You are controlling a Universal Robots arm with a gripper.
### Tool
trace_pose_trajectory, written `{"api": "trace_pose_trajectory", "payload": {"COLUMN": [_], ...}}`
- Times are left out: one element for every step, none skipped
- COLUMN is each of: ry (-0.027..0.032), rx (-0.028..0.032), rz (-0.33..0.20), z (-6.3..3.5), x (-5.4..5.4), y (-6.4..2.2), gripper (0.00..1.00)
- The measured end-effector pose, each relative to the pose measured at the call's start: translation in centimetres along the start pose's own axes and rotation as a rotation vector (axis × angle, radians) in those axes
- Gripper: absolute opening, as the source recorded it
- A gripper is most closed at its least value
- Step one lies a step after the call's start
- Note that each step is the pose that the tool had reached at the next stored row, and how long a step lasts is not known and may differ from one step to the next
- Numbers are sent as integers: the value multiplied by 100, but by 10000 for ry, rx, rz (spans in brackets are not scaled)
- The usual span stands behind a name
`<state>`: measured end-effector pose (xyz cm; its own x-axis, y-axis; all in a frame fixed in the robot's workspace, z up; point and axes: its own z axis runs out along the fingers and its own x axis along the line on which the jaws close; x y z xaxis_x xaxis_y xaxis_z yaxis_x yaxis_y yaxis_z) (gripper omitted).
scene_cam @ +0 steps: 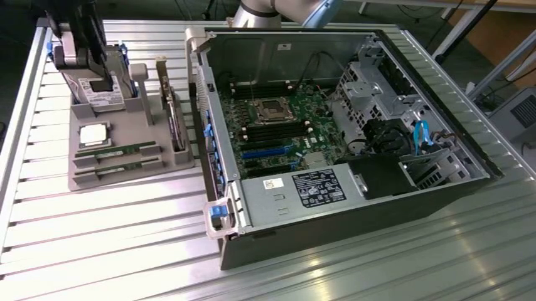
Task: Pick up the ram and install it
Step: 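Pick up the ram and move it above insertion slot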
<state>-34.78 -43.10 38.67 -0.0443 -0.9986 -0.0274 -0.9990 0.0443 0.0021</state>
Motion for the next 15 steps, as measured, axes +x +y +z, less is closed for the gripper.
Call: {"api": "trace_pose_trajectory", "payload": {"ry": [-2,-3,-2,-2,-2,-6,-3,-3,-2,-1,0,0,1,2,5], "rx": [19,30,37,37,37,41,36,33,30,23,18,13,4,-6,-27], "rz": [664,1080,1363,1363,1363,1363,1364,1362,1363,1364,1362,1359,1354,1351,1345], "z": [21,42,54,54,54,73,133,236,263,325,374,421,492,553,651], "x": [1,1,2,2,2,2,4,15,18,23,27,30,36,41,47], "y": [0,0,0,0,0,2,6,23,26,31,31,31,30,30,30], "gripper": [10,10,10,11,24,24,24,24,24,24,24,24,24,24,24]}}
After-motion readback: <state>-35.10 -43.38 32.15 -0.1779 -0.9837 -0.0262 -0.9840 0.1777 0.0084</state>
